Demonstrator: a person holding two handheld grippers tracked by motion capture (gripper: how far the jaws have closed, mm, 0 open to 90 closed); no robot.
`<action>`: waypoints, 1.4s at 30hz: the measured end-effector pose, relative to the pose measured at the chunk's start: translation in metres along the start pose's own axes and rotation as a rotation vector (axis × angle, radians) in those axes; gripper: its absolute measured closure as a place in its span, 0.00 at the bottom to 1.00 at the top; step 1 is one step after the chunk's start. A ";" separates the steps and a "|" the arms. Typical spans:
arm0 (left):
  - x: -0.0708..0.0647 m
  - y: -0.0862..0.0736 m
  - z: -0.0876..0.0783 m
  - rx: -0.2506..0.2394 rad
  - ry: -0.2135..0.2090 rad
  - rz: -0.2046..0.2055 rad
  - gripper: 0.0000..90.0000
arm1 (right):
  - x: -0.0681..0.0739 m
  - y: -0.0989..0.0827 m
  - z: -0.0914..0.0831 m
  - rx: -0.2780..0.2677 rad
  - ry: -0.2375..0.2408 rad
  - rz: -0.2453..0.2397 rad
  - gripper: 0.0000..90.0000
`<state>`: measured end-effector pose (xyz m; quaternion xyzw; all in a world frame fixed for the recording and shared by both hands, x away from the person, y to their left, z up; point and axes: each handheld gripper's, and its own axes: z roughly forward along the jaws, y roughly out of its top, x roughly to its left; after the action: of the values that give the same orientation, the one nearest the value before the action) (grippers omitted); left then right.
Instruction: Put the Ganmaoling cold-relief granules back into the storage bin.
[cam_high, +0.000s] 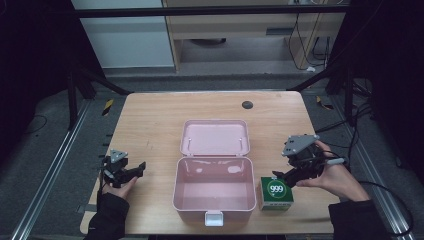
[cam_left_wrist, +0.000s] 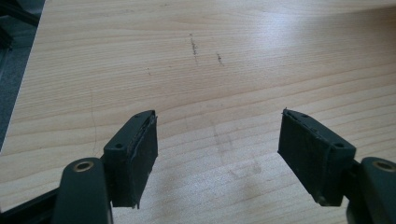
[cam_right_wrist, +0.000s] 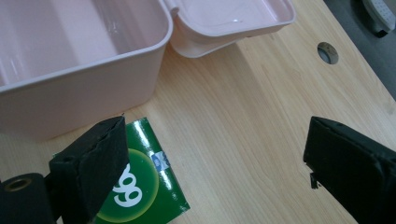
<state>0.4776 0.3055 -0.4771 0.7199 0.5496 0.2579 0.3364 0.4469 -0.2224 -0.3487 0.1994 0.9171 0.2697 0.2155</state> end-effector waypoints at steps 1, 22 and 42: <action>0.000 0.000 0.000 0.000 -0.001 0.000 0.31 | 0.002 0.001 0.002 0.014 0.013 -0.008 0.07; -0.001 0.000 0.001 0.004 -0.003 0.002 0.31 | 0.014 0.002 0.017 0.138 0.147 -0.101 0.06; -0.001 0.000 0.002 0.009 -0.003 0.004 0.31 | 0.027 -0.009 0.039 0.241 0.253 -0.158 0.03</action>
<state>0.4787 0.3041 -0.4785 0.7227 0.5489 0.2552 0.3336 0.4416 -0.2008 -0.3912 0.1157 0.9753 0.1632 0.0936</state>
